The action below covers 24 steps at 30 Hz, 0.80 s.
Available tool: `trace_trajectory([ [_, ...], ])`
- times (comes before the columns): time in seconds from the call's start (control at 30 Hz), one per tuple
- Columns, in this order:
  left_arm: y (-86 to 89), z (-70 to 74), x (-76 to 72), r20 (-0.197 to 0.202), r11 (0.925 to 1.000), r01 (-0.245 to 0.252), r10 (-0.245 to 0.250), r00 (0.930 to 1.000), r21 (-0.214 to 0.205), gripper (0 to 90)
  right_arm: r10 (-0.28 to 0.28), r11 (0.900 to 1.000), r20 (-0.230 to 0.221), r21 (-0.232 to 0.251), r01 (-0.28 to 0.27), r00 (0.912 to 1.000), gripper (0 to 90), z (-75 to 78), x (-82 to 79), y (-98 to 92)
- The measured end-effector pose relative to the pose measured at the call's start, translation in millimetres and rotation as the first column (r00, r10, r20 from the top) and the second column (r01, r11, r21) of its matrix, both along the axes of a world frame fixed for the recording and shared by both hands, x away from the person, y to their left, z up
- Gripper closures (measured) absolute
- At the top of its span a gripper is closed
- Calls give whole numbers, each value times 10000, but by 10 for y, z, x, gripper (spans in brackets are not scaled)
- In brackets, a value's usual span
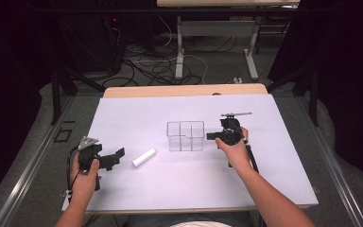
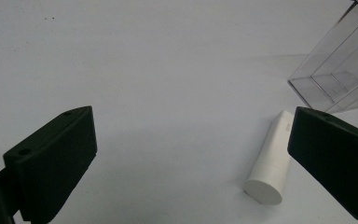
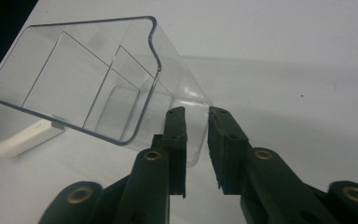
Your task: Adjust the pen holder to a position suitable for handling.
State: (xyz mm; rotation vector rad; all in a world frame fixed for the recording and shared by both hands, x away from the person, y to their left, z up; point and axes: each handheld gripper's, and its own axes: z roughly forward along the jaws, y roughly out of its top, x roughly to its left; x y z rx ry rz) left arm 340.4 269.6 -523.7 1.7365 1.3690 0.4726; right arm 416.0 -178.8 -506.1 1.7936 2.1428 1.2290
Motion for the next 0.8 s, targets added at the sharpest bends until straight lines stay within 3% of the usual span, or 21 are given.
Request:
trace_trajectory([
  [0.23, -31, 3, 5, -9, 9999, 63, -63, 10000, 105, 9, 92, 10000, 266, -33, -91, 9996, 629, 52, -75, -147],
  [0.43, -60, 20, 11, 45, 9997, 171, -172, 9998, 184, 3, 379, 9986, 877, -399, -345, 9954, 535, 76, -143, -206],
  [0.67, -92, 41, 21, 147, 9996, 258, -260, 9996, 122, 3, 949, 9915, 1389, -1017, -811, 9857, 486, 94, -206, -237],
  [0.8, -117, 53, 27, 108, 9987, 359, -363, 9993, 358, 3, 1025, 9901, 1568, -1112, -856, 9823, 474, 103, -240, -293],
])
